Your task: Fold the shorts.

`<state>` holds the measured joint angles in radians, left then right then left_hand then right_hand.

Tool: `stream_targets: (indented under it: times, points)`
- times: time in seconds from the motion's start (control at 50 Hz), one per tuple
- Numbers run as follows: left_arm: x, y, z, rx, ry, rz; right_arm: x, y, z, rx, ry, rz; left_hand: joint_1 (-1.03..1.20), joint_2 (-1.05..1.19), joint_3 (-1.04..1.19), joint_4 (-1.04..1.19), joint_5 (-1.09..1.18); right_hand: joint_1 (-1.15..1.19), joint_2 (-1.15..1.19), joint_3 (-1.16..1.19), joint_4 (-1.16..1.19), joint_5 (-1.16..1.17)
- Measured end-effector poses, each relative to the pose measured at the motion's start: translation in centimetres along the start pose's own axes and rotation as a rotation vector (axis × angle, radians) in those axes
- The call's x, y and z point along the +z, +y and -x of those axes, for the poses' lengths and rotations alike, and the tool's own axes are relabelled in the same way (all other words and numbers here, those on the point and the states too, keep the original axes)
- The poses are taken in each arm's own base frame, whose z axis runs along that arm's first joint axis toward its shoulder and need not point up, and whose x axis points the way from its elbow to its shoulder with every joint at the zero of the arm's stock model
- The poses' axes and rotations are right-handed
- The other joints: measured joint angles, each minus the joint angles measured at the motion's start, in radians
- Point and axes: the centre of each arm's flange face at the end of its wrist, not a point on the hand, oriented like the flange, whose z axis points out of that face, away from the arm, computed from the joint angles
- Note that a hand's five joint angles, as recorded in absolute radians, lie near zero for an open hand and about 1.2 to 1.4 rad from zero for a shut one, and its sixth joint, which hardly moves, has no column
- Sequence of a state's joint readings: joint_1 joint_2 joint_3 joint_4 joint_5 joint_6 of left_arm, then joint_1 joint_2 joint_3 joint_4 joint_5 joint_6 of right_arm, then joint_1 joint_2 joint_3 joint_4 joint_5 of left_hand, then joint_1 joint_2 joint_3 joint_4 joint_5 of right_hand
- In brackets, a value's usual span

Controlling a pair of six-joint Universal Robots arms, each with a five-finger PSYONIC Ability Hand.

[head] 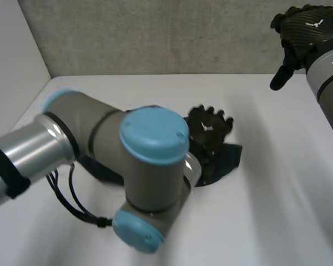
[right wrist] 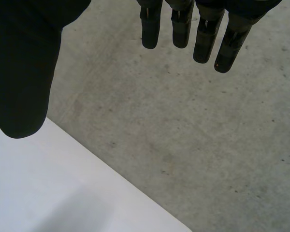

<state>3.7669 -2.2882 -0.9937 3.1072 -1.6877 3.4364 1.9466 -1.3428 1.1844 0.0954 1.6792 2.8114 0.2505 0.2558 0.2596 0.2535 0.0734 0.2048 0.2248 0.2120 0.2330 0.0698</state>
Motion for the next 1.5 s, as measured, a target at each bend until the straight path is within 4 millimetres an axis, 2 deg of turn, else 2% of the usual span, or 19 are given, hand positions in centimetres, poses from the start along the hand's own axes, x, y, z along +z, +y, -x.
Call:
stream_targets:
  times: [0.14, 0.22, 0.3, 0.4, 0.44, 0.46, 0.54, 0.64, 0.74, 0.78, 0.82, 0.86, 0.92, 0.94, 1.06, 1.08, 1.16, 1.36, 1.5]
  points:
    - [-2.0, -1.9, -0.1, 0.028, 0.006, -0.025, 0.2, 0.2, -0.3, -0.001, 0.0, 0.002, -0.009, -0.031, -0.023, -0.027, -0.023, 0.0, 0.0, 0.0, 0.0, 0.0]
    - [-3.1, -3.8, 2.0, 0.022, -0.046, -0.06, 0.1, 0.3, 0.2, -0.002, -0.042, 0.005, -0.009, -0.031, -0.023, -0.027, -0.023, 0.0, 0.0, 0.0, 0.0, 0.0]
    - [-4.2, -5.2, 6.0, 0.005, -0.153, -0.074, -0.3, 0.6, 1.2, -0.014, -0.128, 0.023, -0.009, -0.031, -0.023, -0.027, -0.024, 0.0, 0.0, 0.0, 0.0, 0.0]
    - [-5.4, -5.0, 10.0, -0.011, -0.262, -0.05, -1.3, 1.7, 2.5, -0.056, -0.253, 0.093, -0.009, -0.031, -0.023, -0.027, -0.024, 0.0, 0.0, 0.0, 0.0, 0.0]
    - [-5.4, -5.0, 10.0, -0.011, -0.262, -0.05, -1.3, 1.7, 2.5, -0.056, -0.253, 0.093, -0.009, -0.031, -0.023, -0.027, -0.024, 0.0, 0.0, 0.0, 0.0, 0.0]
    - [-6.0, -3.9, 12.4, -0.018, -0.322, -0.011, -2.3, 3.0, 3.8, -0.095, -0.352, 0.161, -0.009, -0.031, -0.023, -0.027, -0.023, 0.0, 0.0, 0.0, 0.0, 0.0]
    - [-6.5, -1.4, 15.2, -0.03, -0.386, 0.066, -4.1, 4.6, 6.3, -0.134, -0.48, 0.233, -0.009, -0.031, -0.023, -0.027, -0.023, 0.001, 0.002, 0.008, 0.003, 0.001]
    - [-6.7, 1.5, 17.3, -0.047, -0.408, 0.14, -5.8, 5.6, 8.8, -0.13, -0.558, 0.255, -0.009, -0.031, -0.023, -0.027, -0.024, 0.0, 0.002, 0.009, 0.001, 0.0]
    - [-6.6, 6.3, 19.4, -0.095, -0.365, 0.247, -8.0, 6.9, 12.5, -0.053, -0.608, 0.247, -0.009, -0.031, -0.023, -0.027, -0.023, 0.0, 0.002, 0.008, 0.0, 0.0]
    - [-6.4, 8.0, 19.7, -0.117, -0.343, 0.287, -8.8, 7.5, 13.7, -0.041, -0.617, 0.242, -0.009, -0.031, -0.023, -0.027, -0.023, 0.0, 0.002, 0.008, 0.0, 0.0]
    - [-6.4, 8.0, 19.7, -0.117, -0.343, 0.287, -8.8, 7.5, 13.7, -0.041, -0.617, 0.242, -0.009, -0.031, -0.023, -0.027, -0.023, 0.0, 0.002, 0.008, 0.0, 0.0]
    - [-6.1, 10.7, 20.1, -0.154, -0.321, 0.352, -10.3, 8.9, 15.8, -0.081, -0.626, 0.248, -0.007, -0.027, -0.021, -0.024, -0.02, 0.0, 0.0, 0.006, 0.0, 0.0]
    - [-6.0, 11.6, 20.2, -0.165, -0.317, 0.373, -10.7, 9.6, 16.4, -0.113, -0.627, 0.252, -0.007, -0.027, -0.021, -0.024, -0.02, 0.0, 0.0, 0.006, 0.0, 0.0]
    - [-5.9, 12.9, 20.2, -0.181, -0.314, 0.407, -11.1, 10.7, 17.1, -0.18, -0.62, 0.256, 0.115, 0.103, 0.097, 0.1, 0.106, 0.0, 0.002, 0.009, 0.001, 0.0]
    - [-5.8, 15.2, 20.0, -0.207, -0.309, 0.465, -10.7, 12.8, 17.9, -0.331, -0.559, 0.216, 0.339, 0.319, 0.314, 0.322, 0.326, 0.163, 0.186, 0.203, 0.177, 0.16]
    - [-5.8, 15.6, 19.9, -0.211, -0.307, 0.473, -10.4, 13.0, 18.0, -0.356, -0.538, 0.195, 0.341, 0.321, 0.317, 0.326, 0.331, 0.563, 0.646, 0.645, 0.632, 0.586]
    - [-5.8, 16.1, 19.5, -0.212, -0.302, 0.476, -9.4, 13.1, 18.0, -0.383, -0.479, 0.128, 0.296, 0.301, 0.297, 0.301, 0.304, 0.725, 0.935, 0.921, 0.928, 0.873]
    - [-5.0, 15.9, 19.1, -0.165, -0.338, 0.398, -7.3, 10.2, 16.2, -0.264, -0.369, 0.036, 0.161, 0.148, 0.143, 0.138, 0.142, 0.746, 0.941, 0.953, 0.954, 0.904]
    - [-4.3, 15.9, 19.6, -0.139, -0.391, 0.369, -6.4, 10.0, 14.4, -0.173, -0.348, 0.105, 0.161, 0.142, 0.14, 0.138, 0.141, 0.746, 0.941, 0.96, 0.954, 0.911]
